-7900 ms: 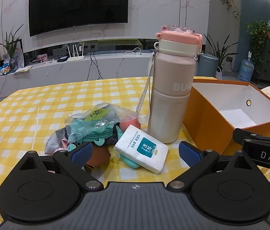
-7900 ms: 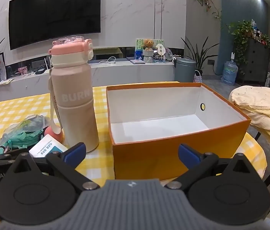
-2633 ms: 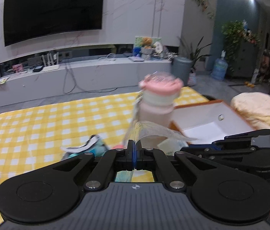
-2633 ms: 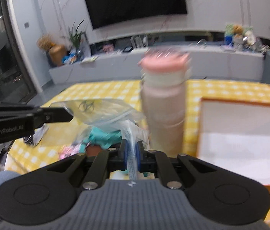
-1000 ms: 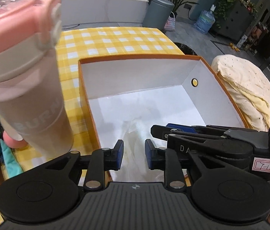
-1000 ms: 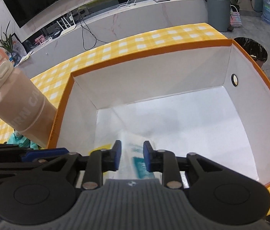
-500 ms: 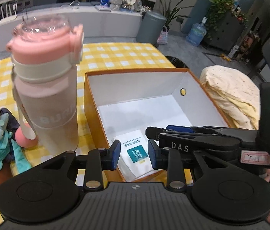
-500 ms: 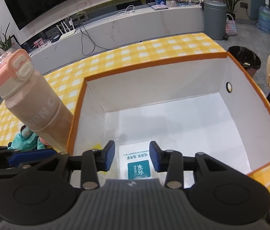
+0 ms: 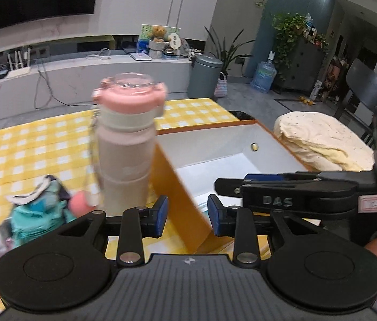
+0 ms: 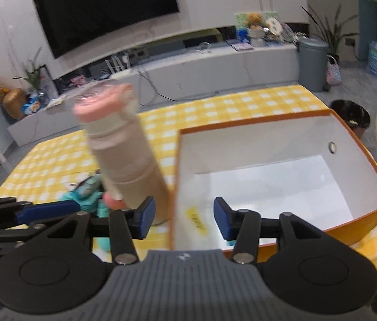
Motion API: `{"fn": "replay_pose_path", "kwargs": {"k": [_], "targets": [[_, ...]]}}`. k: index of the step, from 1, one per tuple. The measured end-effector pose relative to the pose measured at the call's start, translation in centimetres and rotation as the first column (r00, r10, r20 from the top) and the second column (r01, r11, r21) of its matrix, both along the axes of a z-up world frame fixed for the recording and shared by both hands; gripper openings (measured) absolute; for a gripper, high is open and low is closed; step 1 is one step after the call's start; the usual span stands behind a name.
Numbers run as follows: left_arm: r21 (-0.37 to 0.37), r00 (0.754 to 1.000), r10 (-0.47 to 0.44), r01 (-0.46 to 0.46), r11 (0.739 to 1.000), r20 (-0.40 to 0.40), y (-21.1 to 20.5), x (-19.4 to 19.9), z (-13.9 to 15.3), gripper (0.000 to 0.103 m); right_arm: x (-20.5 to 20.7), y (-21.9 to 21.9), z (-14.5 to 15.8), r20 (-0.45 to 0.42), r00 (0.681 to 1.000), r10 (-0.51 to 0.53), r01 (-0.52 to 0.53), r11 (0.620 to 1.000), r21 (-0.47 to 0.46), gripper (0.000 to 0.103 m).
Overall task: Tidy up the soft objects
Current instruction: 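Move both tools back over the pile of soft items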
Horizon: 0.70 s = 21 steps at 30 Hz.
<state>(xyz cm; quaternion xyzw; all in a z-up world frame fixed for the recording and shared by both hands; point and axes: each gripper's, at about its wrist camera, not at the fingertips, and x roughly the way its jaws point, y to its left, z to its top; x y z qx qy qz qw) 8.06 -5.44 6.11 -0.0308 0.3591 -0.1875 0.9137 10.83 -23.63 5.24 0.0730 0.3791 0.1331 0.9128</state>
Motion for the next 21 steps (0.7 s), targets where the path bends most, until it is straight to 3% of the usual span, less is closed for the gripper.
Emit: {"fn": "replay_pose_path", "kwargs": {"k": [14,21], "targets": [[0.053,0.988,0.152,-0.151,0.987,-0.016,10.4,-3.6,-0.5,0.038,-2.4,10.2,-0.3,-0.030,0.979,0.200,-0.199,0.980,0.009,0.054],[0.073,0.976,0.216,-0.214,0.974,-0.024,14.0,-4.0,-0.9,0.045,-2.1,14.7,-1.2,-0.054,0.963,0.265,-0.266,0.963,-0.028,0.056]]}}
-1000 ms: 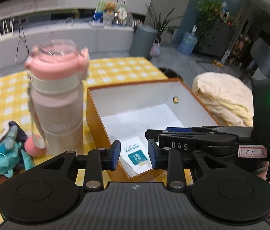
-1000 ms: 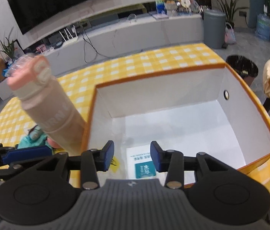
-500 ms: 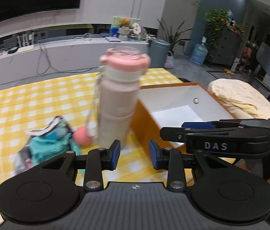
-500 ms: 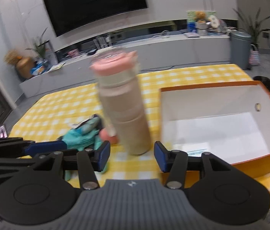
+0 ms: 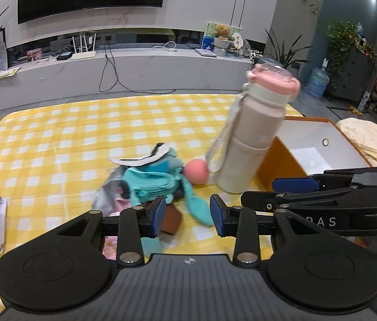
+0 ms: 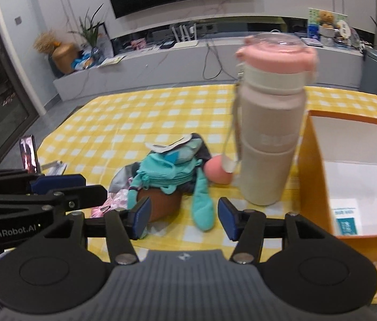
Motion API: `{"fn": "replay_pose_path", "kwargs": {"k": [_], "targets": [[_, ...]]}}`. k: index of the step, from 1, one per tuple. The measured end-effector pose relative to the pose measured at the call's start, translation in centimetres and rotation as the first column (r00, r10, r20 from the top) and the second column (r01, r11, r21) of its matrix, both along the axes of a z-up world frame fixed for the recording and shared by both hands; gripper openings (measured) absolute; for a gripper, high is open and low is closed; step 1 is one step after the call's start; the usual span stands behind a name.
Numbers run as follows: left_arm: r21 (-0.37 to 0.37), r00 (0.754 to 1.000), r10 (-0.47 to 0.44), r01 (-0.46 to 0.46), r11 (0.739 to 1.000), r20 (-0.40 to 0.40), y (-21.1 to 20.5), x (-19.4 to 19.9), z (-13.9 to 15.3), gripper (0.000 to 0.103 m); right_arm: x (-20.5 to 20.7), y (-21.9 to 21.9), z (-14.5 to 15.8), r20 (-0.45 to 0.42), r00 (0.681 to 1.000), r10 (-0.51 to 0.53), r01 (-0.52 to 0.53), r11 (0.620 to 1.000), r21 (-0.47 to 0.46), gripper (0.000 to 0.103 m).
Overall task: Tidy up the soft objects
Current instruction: 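Move both tools back over the pile of soft items, then grasp the teal plush dinosaur with the right tool while the left tool grasps teal cloth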
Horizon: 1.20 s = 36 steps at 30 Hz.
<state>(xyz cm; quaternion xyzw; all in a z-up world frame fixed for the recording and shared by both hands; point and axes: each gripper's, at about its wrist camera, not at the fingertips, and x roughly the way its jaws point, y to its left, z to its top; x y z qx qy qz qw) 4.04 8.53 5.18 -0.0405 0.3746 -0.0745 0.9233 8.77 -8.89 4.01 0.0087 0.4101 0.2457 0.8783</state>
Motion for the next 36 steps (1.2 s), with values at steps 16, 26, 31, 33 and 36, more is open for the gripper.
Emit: {"fn": "replay_pose_path", "kwargs": {"k": [16,26,31,33,36], "targets": [[0.063,0.997,-0.029,0.033,0.997,-0.070,4.7,6.1,-3.0,0.065,5.4,7.1,-2.8,0.060,0.987,0.150,-0.136,0.972,-0.192,0.057],[0.021,0.979,0.092,-0.090,0.996,-0.183,7.7,10.4,-6.0,0.065,12.0,10.4,-5.7,0.041,0.989,0.144,-0.131,0.965,-0.228,0.057],[-0.023,0.966,0.168,-0.176,0.984,-0.198,8.8,11.1,-7.4,0.065,14.4,11.4,-7.6,-0.007,0.992,0.127,-0.125,0.967,-0.221,0.063],[-0.060,0.961,0.176,-0.193,0.979,-0.213,9.0,11.3,-8.0,0.065,15.1,11.5,-8.4,-0.023,0.993,0.112,-0.114,0.970,-0.216,0.064],[-0.090,0.961,0.170,-0.193,0.977,-0.218,9.2,11.4,-8.4,0.064,16.0,11.6,-9.5,-0.074,0.992,0.098,-0.109,0.979,-0.170,0.065]]}}
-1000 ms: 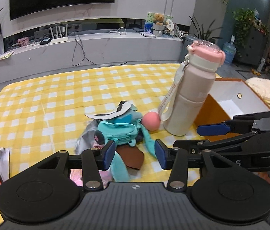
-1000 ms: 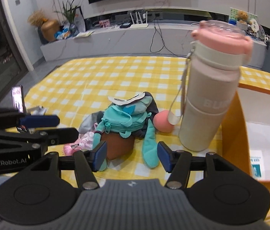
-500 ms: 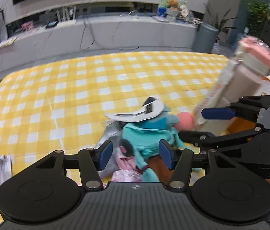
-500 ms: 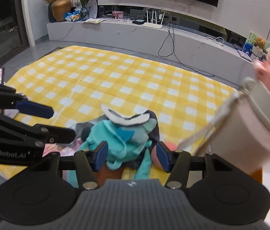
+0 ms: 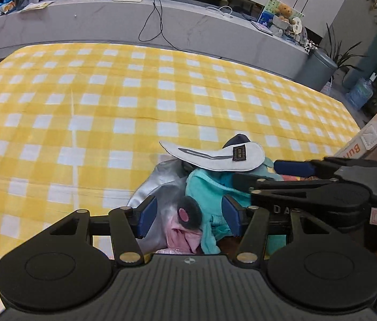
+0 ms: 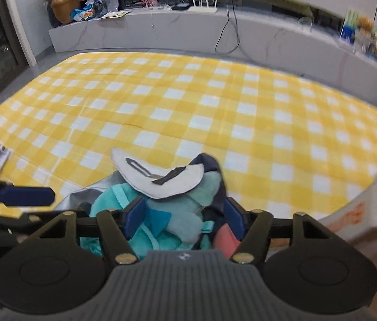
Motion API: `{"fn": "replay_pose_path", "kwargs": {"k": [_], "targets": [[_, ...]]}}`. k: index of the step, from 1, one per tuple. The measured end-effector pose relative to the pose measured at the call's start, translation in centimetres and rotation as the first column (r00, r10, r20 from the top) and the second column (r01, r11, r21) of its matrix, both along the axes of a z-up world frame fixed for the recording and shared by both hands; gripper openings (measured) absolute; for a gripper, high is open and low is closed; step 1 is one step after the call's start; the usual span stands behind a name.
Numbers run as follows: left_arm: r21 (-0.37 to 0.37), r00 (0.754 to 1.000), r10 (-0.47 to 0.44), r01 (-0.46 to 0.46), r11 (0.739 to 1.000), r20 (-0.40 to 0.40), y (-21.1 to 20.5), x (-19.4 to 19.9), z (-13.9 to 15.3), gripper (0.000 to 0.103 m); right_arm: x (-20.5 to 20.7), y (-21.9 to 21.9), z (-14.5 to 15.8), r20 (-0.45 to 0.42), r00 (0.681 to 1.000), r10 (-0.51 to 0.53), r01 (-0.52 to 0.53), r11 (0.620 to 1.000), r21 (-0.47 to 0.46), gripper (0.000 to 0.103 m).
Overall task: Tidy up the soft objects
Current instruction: 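Grasp the teal plush dinosaur with the right tool while the left tool grasps teal cloth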
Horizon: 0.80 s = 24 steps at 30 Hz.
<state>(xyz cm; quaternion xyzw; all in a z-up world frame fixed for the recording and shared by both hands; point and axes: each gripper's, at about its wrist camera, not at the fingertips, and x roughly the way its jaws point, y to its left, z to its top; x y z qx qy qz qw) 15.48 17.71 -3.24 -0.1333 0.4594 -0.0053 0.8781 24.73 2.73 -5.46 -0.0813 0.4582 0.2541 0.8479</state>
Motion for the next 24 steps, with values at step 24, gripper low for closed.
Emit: {"fn": "replay_pose_path", "kwargs": {"k": [24], "targets": [[-0.182,0.998,0.013,-0.023,0.983,-0.059,0.7,2.2,-3.4,0.051,-3.8,-2.3,0.4,0.049,0.998,-0.048,0.045,0.997,0.063,0.026]]}}
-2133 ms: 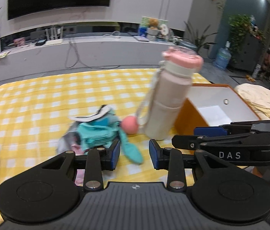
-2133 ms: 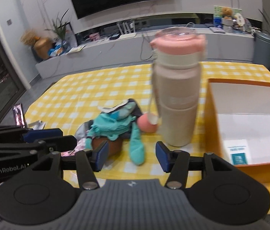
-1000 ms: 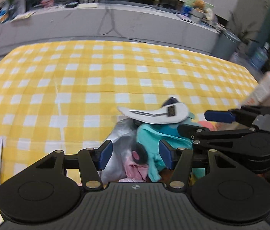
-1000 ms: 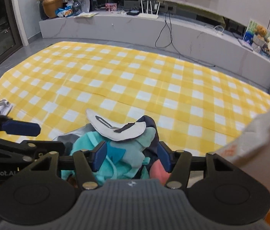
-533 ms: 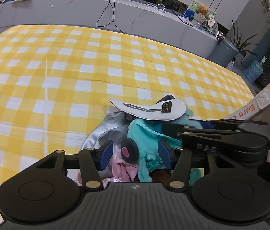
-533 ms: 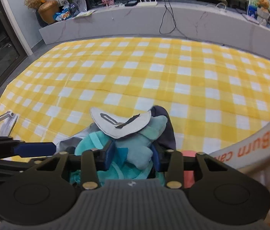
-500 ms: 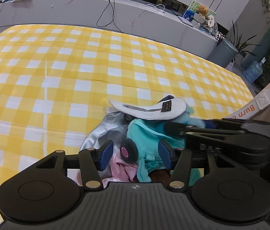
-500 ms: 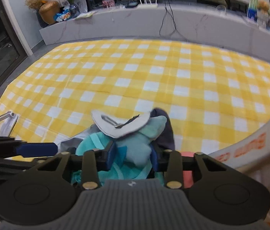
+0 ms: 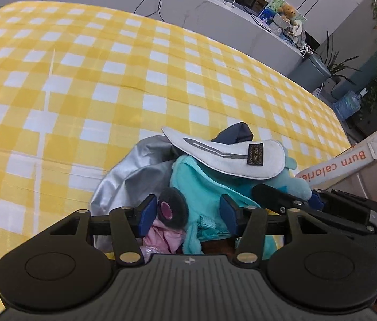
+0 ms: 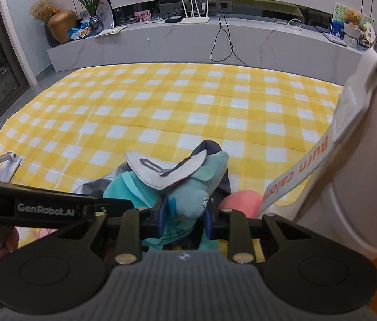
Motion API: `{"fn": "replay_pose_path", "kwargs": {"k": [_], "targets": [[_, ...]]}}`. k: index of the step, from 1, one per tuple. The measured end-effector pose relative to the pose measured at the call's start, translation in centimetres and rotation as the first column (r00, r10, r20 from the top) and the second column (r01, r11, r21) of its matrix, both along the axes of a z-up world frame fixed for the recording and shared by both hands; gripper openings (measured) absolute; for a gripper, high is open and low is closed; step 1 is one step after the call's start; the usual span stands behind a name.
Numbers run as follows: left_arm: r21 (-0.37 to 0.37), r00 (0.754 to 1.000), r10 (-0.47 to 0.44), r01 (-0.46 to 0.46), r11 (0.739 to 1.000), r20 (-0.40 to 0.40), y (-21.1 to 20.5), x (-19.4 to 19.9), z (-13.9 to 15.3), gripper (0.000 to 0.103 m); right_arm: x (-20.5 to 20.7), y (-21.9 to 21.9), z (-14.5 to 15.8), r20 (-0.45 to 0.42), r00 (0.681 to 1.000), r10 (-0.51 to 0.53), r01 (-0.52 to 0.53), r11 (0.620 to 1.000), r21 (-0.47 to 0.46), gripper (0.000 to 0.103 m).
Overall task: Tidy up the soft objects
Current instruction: 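Grasp the teal plush dinosaur with the right tool while the left tool grasps teal cloth, then carry the plush and teal cloth into the orange box while opening both tools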
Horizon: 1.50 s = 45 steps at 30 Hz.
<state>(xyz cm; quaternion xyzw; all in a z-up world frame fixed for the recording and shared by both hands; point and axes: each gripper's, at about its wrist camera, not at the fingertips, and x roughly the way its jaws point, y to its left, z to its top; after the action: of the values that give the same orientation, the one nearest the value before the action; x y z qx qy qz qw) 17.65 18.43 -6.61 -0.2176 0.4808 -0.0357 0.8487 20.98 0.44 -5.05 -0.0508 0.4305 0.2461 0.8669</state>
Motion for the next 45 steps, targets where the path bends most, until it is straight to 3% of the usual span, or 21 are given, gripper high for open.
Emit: {"fn": "replay_pose_path", "kwargs": {"k": [1,4,9,21,27,36,45], "targets": [[-0.006,1.000,-0.005,0.005,1.000,0.001,-0.1,0.1,0.0,0.046,-0.1,0.2,0.0,0.007,1.000,0.004,-0.004,1.000,-0.006,0.025],[0.077,0.999,-0.036,0.033,0.997,0.033,-1.1,-0.5,0.5,0.034,-0.8,0.5,0.5,0.045,0.999,0.016,-0.015,1.000,-0.024,0.024],[0.124,0.995,-0.049,0.037,0.992,0.090,-1.9,-1.9,2.4,0.025,-2.4,0.3,2.7,0.140,0.989,0.041,-0.037,0.999,-0.030,0.024],[0.071,0.975,-0.024,0.009,0.997,0.220,-4.2,-6.2,8.2,0.023,-6.4,-2.2,9.3,0.288,0.957,0.026,-0.035,0.999,0.027,0.022],[0.127,0.964,-0.031,-0.003,0.992,0.264,-5.1,-8.5,11.0,0.023,-9.6,-4.9,11.2,0.320,0.947,-0.003,-0.016,0.998,0.056,0.022],[0.150,0.951,-0.049,0.003,0.989,0.304,-7.2,-12.9,14.0,0.023,-14.9,-10.6,13.6,0.325,0.944,-0.055,0.019,0.993,0.114,0.022],[0.172,0.911,-0.175,0.118,0.978,0.374,-12.8,-14.9,16.5,0.023,-17.6,-18.1,15.4,0.351,0.914,-0.203,0.158,0.975,0.154,0.022]]}}
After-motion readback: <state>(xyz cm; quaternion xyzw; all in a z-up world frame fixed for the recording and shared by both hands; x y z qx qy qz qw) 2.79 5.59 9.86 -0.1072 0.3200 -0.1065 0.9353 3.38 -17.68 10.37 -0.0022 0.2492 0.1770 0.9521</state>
